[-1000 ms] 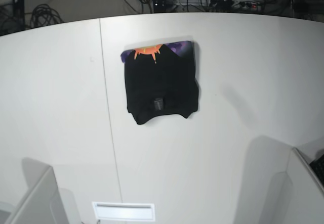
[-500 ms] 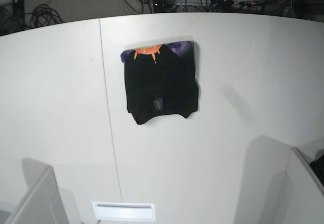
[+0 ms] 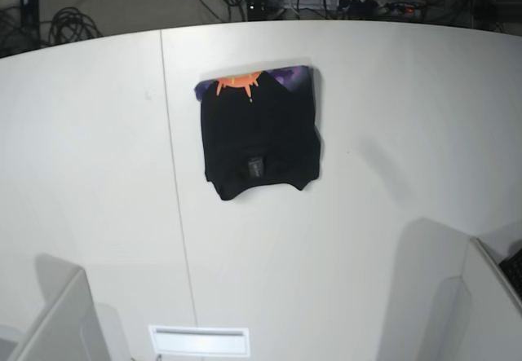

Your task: Fold the T-shirt properly

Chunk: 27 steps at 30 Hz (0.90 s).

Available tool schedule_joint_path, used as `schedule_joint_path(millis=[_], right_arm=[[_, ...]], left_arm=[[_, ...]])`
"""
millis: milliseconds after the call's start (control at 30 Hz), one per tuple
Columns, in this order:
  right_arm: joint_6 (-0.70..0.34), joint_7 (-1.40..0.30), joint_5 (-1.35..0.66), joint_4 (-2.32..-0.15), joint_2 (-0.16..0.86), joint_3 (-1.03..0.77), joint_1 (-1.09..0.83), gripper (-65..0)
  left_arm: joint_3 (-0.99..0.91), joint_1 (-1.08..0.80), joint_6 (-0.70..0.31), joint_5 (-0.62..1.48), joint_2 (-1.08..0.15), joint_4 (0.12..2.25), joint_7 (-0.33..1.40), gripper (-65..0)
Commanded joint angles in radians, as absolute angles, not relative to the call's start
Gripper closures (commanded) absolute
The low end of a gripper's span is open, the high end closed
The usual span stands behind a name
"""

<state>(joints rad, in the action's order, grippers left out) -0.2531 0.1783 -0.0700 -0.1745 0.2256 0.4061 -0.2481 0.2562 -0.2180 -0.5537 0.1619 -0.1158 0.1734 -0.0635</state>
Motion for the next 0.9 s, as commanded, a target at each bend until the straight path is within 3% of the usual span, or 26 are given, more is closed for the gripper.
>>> schedule_joint_path(millis=[0,67,200,333,867], right_arm=[[-0.265,0.205,-0.07,-0.154,0.214,0.409,-0.243,0.0],[-0.265,0.22,-0.07,-0.133,0.193,0.409,-0.213,0.0],[-0.263,0.225,-0.068,-0.134,0.18,0.41,-0.197,0.0],[-0.263,0.239,-0.071,-0.14,0.18,0.4,-0.203,0.0],[-0.263,0.314,-0.071,-0.136,0.159,0.4,-0.189,0.0]], left_arm=[[0.254,-0.223,-0.568,0.162,-0.114,0.174,-0.065,0.0],[0.252,-0.203,-0.555,0.163,-0.097,0.174,-0.065,0.0],[0.252,-0.186,-0.384,0.163,-0.067,0.174,-0.077,0.0],[0.266,-0.193,-0.269,0.156,-0.059,0.166,-0.248,0.0],[0.254,-0.179,-0.268,0.163,-0.074,0.171,-0.309,0.0]])
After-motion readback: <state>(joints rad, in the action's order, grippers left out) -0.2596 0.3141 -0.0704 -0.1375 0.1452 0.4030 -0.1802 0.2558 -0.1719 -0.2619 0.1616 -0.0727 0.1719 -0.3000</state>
